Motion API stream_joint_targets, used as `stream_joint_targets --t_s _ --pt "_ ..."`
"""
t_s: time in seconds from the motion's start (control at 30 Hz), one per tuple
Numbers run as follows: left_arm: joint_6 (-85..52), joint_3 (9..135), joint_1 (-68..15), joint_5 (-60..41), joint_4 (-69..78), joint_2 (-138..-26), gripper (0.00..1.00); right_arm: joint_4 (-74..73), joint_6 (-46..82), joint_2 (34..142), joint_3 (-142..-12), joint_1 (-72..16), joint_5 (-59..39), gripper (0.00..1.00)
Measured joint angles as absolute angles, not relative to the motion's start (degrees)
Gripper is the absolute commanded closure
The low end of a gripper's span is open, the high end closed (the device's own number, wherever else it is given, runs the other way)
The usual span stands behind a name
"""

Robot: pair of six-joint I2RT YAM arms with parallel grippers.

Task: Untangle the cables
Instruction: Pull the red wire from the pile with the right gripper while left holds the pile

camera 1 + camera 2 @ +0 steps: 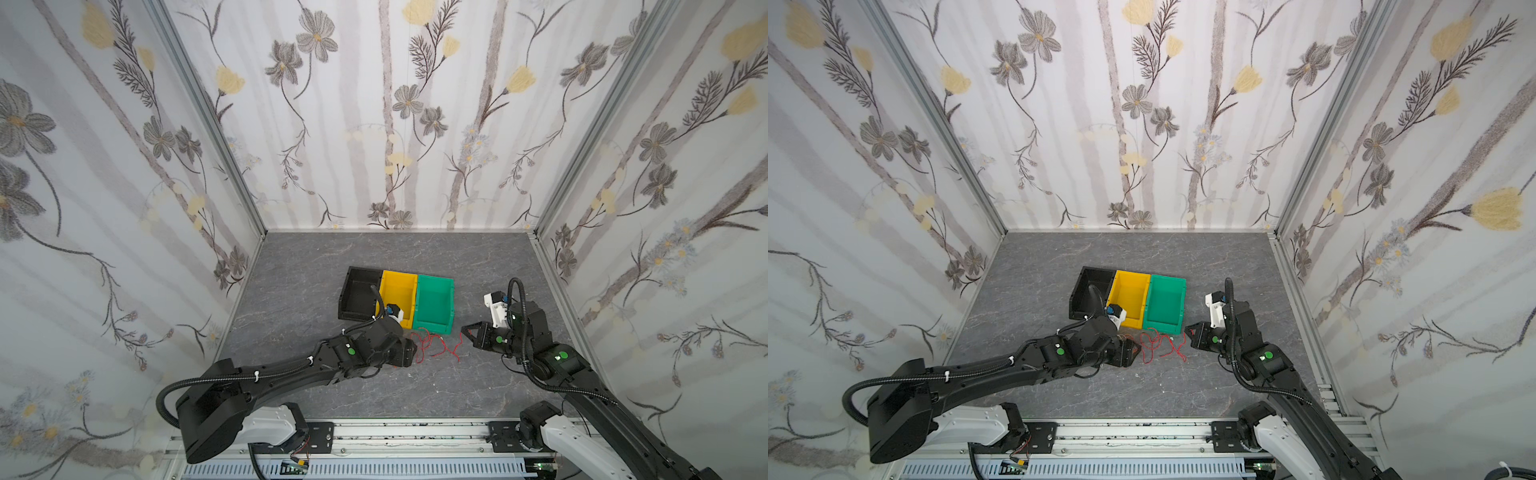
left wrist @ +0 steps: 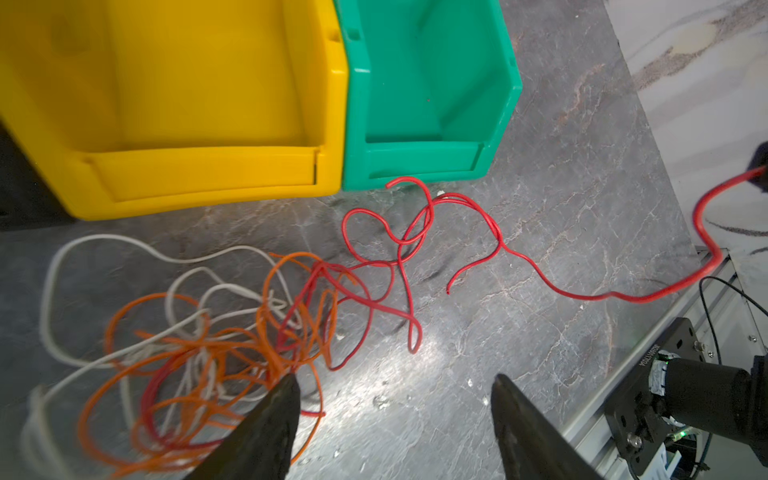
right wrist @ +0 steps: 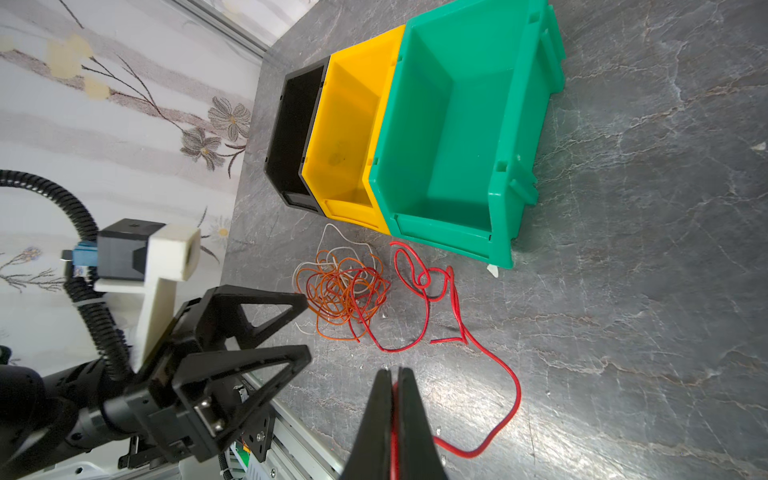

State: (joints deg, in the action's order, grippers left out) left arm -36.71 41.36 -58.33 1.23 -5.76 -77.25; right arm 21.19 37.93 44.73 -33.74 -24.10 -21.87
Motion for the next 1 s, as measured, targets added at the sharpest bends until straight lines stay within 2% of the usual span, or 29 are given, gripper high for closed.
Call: stream_joint_targets --t_s 0.13,0.3,0.33,0.47,0.73,0.8,1.0 --pt "-38.22 43.18 -58.74 2.50 -3.27 -84.73 0.27 20.71 37.95 44.97 -33.63 -24.40 -21.65 1.00" --pt "-39.68 45.52 -59.20 6.37 -1.48 -90.96 0.37 20.58 37.95 44.58 -33.61 -24.62 -21.45 1.00" --pt "-40.14 45.52 -59.22 7.03 -1.26 -91.59 0.41 20.64 37.91 44.23 -33.61 -24.62 -20.82 1.00" --pt "-41.65 44.21 -59.27 9.30 -0.14 -92.71 0.70 21.41 37.41 42.63 -33.61 -24.62 -19.29 1.00" --pt "-42.15 42.78 -59.02 13.17 -1.83 -89.86 0.97 26.30 35.59 41.80 -35.07 -24.38 -12.34 1.00" --pt "-41.91 41.56 -58.67 13.56 -2.28 -87.66 1.00 28.47 34.63 42.13 -35.90 -24.18 -8.93 1.00" --pt "-41.93 36.34 -56.31 14.98 -4.73 -79.64 1.00 34.13 32.10 43.18 -38.26 -21.58 0.54 1.00"
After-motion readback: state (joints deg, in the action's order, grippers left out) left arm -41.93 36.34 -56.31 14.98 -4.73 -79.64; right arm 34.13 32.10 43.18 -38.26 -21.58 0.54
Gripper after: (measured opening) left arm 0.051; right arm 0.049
